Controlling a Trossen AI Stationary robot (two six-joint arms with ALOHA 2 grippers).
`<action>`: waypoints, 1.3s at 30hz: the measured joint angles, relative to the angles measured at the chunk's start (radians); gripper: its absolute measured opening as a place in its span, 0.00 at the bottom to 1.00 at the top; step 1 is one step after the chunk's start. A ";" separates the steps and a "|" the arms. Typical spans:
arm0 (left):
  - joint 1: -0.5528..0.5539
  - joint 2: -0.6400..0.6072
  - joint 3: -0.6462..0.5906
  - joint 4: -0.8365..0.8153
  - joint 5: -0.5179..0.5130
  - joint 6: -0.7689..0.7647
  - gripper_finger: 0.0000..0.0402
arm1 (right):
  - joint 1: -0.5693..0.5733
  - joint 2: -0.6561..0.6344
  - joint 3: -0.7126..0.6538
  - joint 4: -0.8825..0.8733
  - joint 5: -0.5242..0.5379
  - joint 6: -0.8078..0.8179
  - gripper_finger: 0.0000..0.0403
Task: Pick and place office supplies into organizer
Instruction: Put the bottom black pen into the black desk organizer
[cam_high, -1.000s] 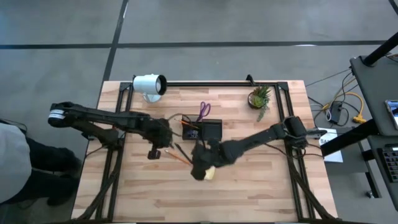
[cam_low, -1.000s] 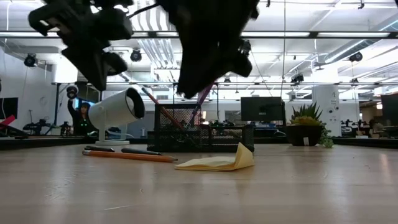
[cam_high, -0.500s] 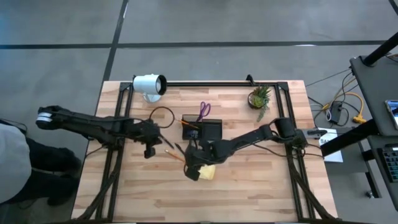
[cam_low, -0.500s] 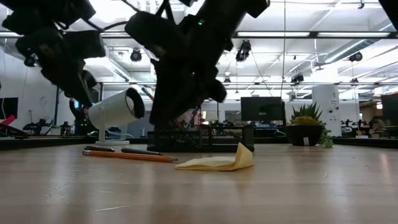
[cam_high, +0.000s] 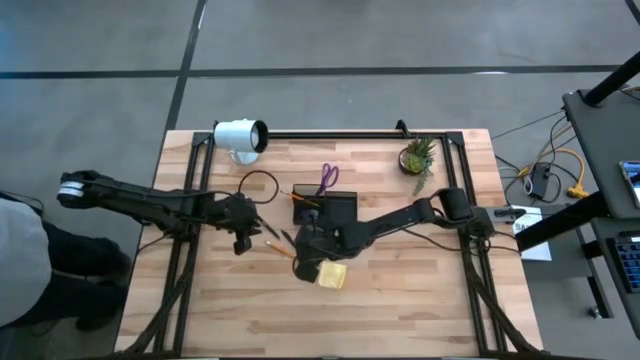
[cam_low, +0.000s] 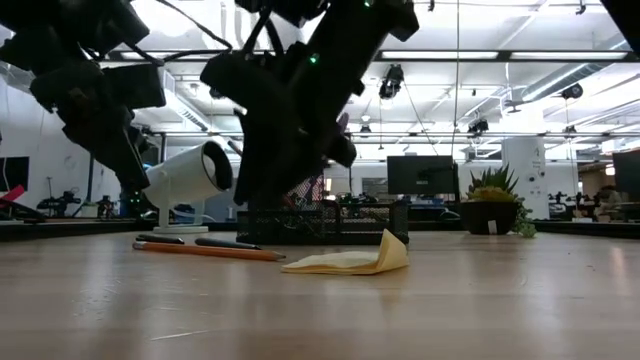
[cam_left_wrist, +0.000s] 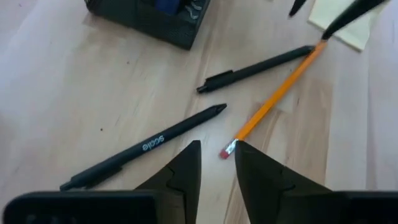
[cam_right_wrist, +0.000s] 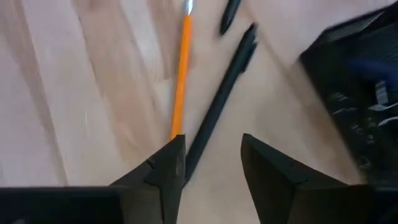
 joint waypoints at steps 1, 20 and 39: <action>0.000 0.004 0.000 0.014 0.000 0.002 0.21 | 0.001 0.011 0.000 0.005 -0.005 0.001 0.36; 0.000 0.053 -0.002 0.136 0.000 0.038 0.22 | 0.020 0.047 -0.022 0.004 -0.041 -0.001 0.17; 0.000 0.121 0.000 0.191 0.004 0.036 0.22 | 0.038 0.043 -0.039 -0.042 -0.044 0.034 0.16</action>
